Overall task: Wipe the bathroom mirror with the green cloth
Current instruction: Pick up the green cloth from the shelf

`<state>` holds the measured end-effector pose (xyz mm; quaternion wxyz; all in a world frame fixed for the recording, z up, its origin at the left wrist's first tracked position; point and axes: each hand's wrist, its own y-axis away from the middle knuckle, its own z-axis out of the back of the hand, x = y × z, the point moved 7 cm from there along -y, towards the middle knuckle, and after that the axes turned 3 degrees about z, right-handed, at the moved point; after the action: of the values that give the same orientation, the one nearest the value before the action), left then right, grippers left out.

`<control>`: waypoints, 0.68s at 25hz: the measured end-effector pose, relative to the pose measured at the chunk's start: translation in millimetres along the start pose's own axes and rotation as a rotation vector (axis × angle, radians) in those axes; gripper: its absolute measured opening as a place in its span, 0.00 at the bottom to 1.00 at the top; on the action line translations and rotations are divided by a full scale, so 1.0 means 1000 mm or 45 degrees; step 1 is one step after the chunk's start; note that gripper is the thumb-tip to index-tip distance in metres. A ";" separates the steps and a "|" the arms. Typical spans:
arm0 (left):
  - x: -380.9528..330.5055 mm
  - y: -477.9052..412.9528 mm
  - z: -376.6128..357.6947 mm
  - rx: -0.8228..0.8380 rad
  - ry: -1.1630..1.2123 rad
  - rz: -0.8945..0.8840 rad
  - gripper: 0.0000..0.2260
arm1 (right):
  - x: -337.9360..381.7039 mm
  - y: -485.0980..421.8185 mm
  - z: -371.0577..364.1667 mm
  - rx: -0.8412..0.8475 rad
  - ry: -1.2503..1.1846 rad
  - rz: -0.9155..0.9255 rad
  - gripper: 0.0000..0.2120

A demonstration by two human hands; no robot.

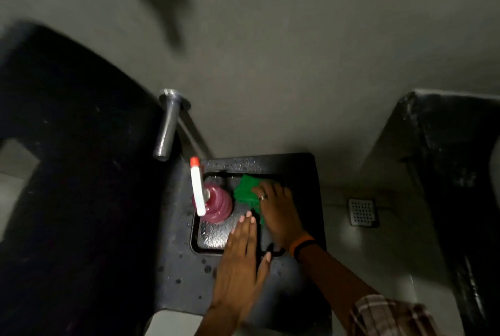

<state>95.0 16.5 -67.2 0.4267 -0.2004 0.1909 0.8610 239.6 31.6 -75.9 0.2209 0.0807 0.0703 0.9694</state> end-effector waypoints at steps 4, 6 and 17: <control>-0.069 -0.010 0.088 -0.228 -0.153 -0.193 0.33 | 0.000 0.017 0.101 -0.191 0.160 0.071 0.15; -0.103 -0.020 0.151 -0.368 -0.127 -0.231 0.33 | -0.001 0.026 0.174 -0.316 0.192 0.087 0.17; -0.303 -0.041 0.550 -1.072 -0.128 -0.606 0.32 | 0.027 0.077 0.634 -1.062 0.320 0.038 0.40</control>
<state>196.6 115.0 546.6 0.5023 -0.3519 -0.2459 0.7506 302.4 38.4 560.5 0.2104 -0.1330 -0.3022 0.9202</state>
